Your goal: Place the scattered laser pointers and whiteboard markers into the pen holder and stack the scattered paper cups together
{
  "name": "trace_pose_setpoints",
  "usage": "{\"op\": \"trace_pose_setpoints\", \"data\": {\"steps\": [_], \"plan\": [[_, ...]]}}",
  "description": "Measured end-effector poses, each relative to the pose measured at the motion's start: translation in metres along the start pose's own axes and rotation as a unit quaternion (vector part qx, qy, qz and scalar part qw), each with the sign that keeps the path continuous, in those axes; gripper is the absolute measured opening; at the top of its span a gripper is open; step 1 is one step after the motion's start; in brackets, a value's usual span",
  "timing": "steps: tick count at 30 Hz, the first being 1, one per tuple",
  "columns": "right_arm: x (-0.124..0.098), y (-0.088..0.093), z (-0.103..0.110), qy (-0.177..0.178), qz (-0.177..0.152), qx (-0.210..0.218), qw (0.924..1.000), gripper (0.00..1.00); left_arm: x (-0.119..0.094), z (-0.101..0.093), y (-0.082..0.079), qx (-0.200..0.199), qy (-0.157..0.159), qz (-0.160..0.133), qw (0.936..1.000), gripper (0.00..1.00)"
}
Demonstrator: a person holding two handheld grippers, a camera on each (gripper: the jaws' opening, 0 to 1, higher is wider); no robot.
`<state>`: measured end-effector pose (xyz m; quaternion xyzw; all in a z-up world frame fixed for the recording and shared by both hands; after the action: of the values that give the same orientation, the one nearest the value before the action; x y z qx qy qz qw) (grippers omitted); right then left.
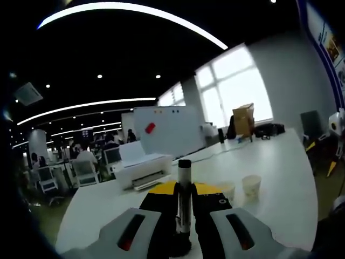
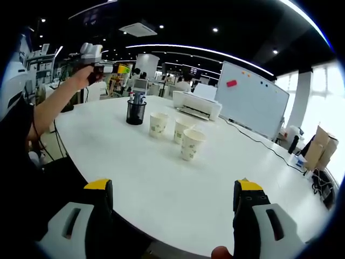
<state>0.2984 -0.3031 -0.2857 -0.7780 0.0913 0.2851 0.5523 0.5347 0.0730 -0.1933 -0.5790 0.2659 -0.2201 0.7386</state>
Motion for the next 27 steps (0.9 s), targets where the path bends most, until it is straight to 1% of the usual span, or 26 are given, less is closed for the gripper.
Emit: {"op": "trace_pose_setpoints", "data": {"steps": [12, 22, 27], "plan": [[0.001, 0.000, 0.001, -0.001, -0.001, 0.002, 1.0000, 0.88, 0.005, 0.005, 0.005, -0.009, -0.001, 0.001, 1.0000, 0.15], [0.000, 0.001, 0.000, 0.001, -0.001, 0.004, 1.0000, 0.88, 0.009, 0.008, 0.005, -0.010, -0.003, -0.001, 0.9999, 0.14], [-0.001, 0.002, -0.001, 0.003, -0.001, 0.005, 1.0000, 0.88, 0.015, 0.011, 0.009, -0.008, -0.009, 0.003, 0.9999, 0.14]]}}
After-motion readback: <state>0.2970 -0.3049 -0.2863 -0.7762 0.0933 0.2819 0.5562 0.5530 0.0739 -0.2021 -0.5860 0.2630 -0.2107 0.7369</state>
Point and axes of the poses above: the point that each gripper's makers call its tool centre point, and the gripper's own axes: x roughly forward along the fingers, z roughly to its left, y roughly out of its underside, the point moved 8 cm from there along -x, roughly backward along the fingers, and after that the axes turned 9 degrees about z, right-handed, at the moved point
